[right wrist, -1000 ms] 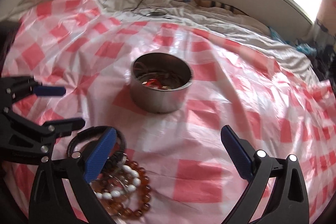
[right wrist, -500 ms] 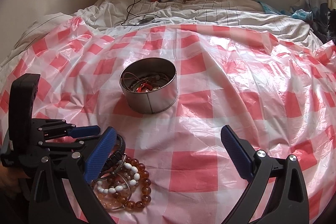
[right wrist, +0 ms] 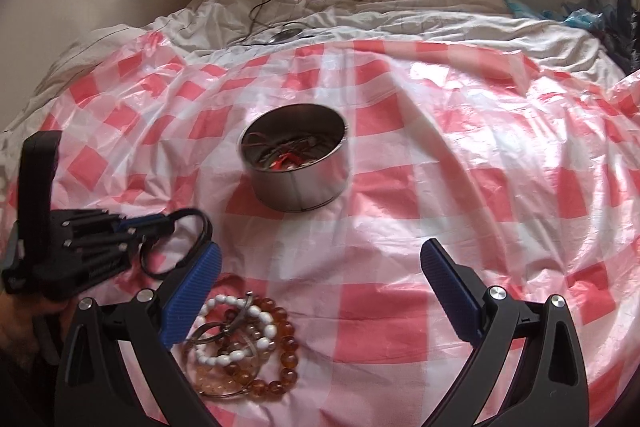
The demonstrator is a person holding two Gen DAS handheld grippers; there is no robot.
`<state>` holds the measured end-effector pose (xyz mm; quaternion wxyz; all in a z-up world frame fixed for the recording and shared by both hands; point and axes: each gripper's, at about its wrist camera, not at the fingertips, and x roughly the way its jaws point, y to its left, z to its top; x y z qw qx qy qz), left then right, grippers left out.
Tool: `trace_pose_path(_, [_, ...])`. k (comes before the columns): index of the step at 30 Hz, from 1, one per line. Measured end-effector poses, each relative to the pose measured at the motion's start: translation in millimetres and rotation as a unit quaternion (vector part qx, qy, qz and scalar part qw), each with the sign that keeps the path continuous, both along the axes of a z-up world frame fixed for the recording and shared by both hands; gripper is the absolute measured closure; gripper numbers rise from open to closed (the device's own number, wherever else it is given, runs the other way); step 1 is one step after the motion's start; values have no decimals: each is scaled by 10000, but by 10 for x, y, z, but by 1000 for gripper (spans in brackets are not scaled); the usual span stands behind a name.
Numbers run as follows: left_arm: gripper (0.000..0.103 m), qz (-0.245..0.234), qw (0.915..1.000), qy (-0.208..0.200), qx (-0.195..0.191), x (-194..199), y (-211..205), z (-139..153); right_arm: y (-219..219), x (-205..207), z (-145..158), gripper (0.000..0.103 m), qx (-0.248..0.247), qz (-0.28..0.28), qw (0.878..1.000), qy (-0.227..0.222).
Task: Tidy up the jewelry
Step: 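Close the left tool on the black coiled bracelet and lift it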
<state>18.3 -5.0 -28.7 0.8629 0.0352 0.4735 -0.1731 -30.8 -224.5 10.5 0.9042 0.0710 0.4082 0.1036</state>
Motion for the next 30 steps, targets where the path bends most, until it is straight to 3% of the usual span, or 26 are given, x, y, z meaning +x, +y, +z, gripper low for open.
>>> trace_pose_path(2, [96,13,9999,96,44,25,17,-43,-2,30,-58,8,584,390,9973,236])
trace_pose_path(5, [96,-53,9998,169,128,31,-12,-101,-45,93,-186,8,1556,728,9830,644])
trace_pose_path(8, [96,-54,9997,198,100,41,4,-117,-93,129,-240,9,2069,793,9720,784])
trace_pose_path(10, [95,-48,9997,227,90,54,16,-133,-112,145,-270,31,2289,835,9660,861])
trace_pose_path(11, [95,-48,9997,225,94,40,23,-134,-107,157,-297,35,2370,855,9632,933])
trace_pose_path(13, [95,-47,9997,218,98,31,20,-131,-70,169,-325,46,2368,915,9617,1039])
trace_pose_path(17, [95,-43,9997,237,85,25,24,-137,72,173,-350,49,2240,1179,9603,1175])
trace_pose_path(23, [95,-44,9996,262,122,30,9,-156,240,196,-416,54,1632,1273,9697,1295])
trace_pose_path(24, [95,-43,9995,269,127,30,8,-163,256,200,-420,59,1575,1286,9707,1283])
trace_pose_path(25, [95,-44,9995,273,133,30,6,-168,273,200,-419,74,1494,1285,9722,1268])
trace_pose_path(27, [95,-45,9995,274,134,32,7,-170,284,203,-440,92,1463,1300,9723,1279])
trace_pose_path(30, [95,-77,9996,254,122,23,11,-154,301,169,-399,93,1493,1402,9721,1147])
